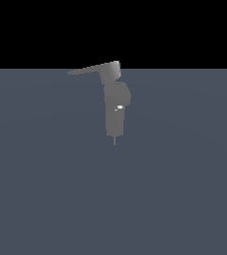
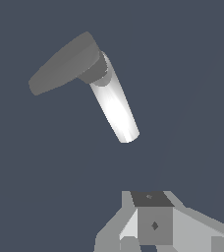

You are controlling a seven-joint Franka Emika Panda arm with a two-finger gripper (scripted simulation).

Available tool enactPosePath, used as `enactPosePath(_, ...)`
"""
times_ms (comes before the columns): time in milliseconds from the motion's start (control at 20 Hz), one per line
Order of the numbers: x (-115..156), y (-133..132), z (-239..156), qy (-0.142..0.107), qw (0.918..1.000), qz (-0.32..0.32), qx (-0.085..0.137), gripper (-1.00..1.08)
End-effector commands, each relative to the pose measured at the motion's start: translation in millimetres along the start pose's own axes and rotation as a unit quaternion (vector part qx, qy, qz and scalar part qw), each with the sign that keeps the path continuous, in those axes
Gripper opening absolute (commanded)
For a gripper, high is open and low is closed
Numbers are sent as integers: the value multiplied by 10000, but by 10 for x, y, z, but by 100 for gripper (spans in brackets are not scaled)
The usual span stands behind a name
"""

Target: Turn on the faucet by rotating a designated handle.

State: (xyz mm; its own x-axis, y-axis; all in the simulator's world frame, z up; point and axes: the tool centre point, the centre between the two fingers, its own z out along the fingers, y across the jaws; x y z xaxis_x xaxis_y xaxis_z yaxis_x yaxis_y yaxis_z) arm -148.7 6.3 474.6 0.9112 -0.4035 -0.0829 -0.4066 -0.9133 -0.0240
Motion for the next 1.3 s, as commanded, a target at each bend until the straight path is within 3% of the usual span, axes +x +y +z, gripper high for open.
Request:
enactPosePath(0, 127, -100, 41, -54, 9995, 308, 11, -100)
enactPosePath(300, 422, -341, 173, -168, 9945, 1037, -3, -100)
enactPosePath(600, 707, -590, 351, -261, 9839, 1766, -57, -100)
enactPosePath(900, 975, -844, 574, -322, 9679, 2487, -144, -100)
enactPosePath(1250, 1261, -1143, 889, -347, 9427, 3305, -278, -100)
